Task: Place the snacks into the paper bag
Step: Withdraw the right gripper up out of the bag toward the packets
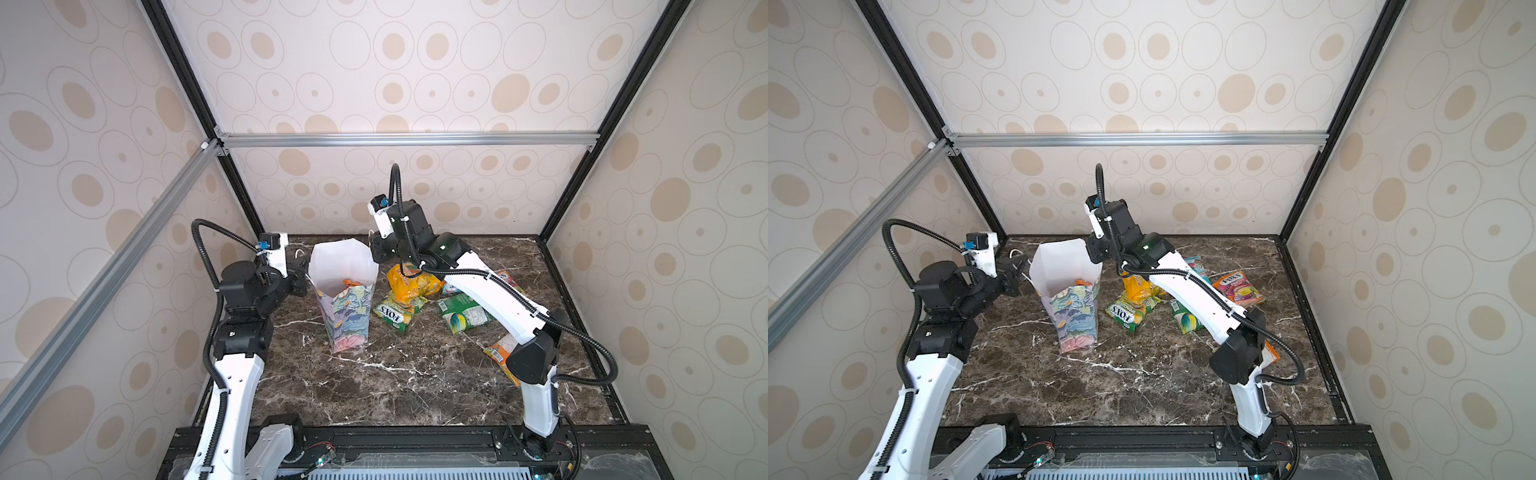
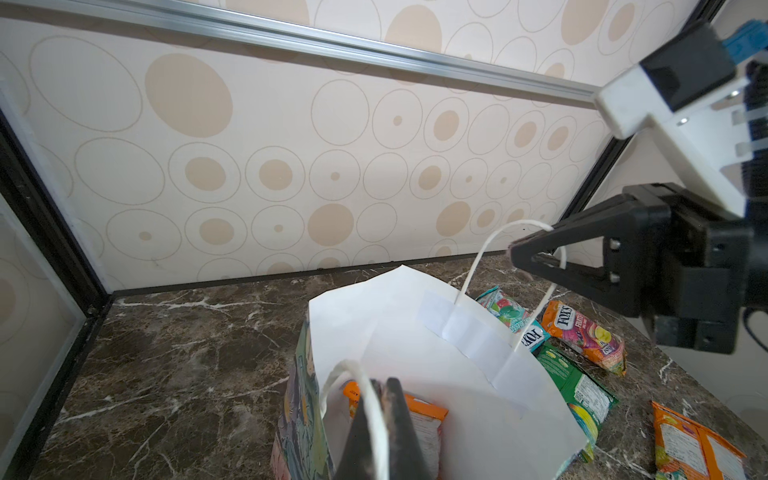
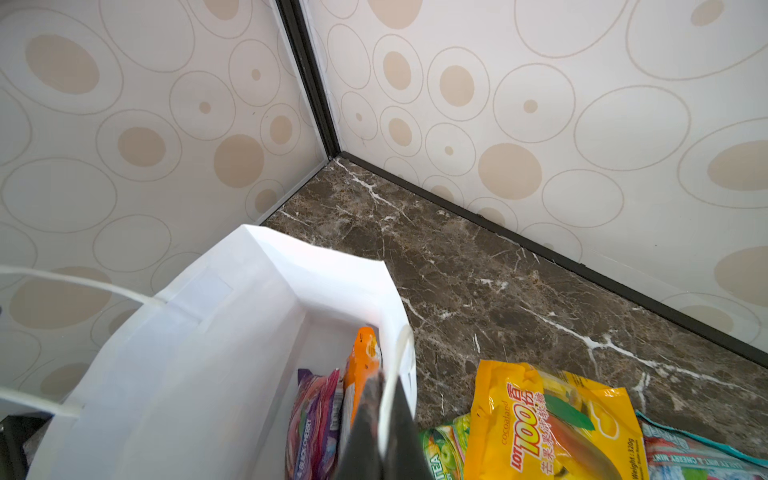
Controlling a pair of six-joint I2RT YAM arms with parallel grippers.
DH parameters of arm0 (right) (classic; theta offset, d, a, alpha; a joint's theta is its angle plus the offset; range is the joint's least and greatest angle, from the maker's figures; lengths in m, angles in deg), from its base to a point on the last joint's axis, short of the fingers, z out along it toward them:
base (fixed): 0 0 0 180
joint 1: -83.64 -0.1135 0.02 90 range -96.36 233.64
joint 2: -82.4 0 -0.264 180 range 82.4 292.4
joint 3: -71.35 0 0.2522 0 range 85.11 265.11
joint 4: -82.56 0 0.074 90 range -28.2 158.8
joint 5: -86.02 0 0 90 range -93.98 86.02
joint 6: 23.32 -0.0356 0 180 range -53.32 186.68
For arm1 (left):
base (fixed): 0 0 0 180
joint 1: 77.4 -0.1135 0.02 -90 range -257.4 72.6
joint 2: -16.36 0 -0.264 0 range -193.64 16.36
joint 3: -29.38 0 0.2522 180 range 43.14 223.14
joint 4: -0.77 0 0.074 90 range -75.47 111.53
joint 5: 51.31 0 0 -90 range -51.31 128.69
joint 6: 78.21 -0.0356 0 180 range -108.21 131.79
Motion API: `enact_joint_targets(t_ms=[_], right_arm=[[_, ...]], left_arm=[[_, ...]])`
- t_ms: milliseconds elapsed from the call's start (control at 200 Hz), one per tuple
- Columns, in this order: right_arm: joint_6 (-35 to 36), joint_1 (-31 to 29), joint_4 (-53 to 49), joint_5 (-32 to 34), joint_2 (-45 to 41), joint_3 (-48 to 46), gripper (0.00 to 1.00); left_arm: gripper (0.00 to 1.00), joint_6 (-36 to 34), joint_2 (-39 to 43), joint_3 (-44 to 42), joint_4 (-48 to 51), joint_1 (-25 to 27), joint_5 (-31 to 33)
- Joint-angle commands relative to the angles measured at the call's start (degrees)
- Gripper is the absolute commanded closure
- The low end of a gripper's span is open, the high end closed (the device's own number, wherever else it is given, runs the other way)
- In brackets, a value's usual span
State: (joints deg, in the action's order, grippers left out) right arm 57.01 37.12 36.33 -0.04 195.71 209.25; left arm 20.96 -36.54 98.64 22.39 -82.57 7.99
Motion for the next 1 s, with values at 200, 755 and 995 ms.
enact_joint_targets(t_ms=[200,755,995], right_arm=[[-0.9,-0.9,4.3,-4.3,-5.3,-5.1,0.98],[0.1,-3.1,-2.5,-2.8,-0.8,6.7,0.58],[1.8,-2.7,-2.7,2.6,-8.2,-0.9,0.51]], left_arm=[[1.00,-1.4,-0.6,1.0,-0.9,-0.6,0.5],[1.00,-1.5,-1.3,1.5,0.9,-0.6,5.6],[1.00,-1.3,-2.2,2.1,1.8,-0.5,6.6]])
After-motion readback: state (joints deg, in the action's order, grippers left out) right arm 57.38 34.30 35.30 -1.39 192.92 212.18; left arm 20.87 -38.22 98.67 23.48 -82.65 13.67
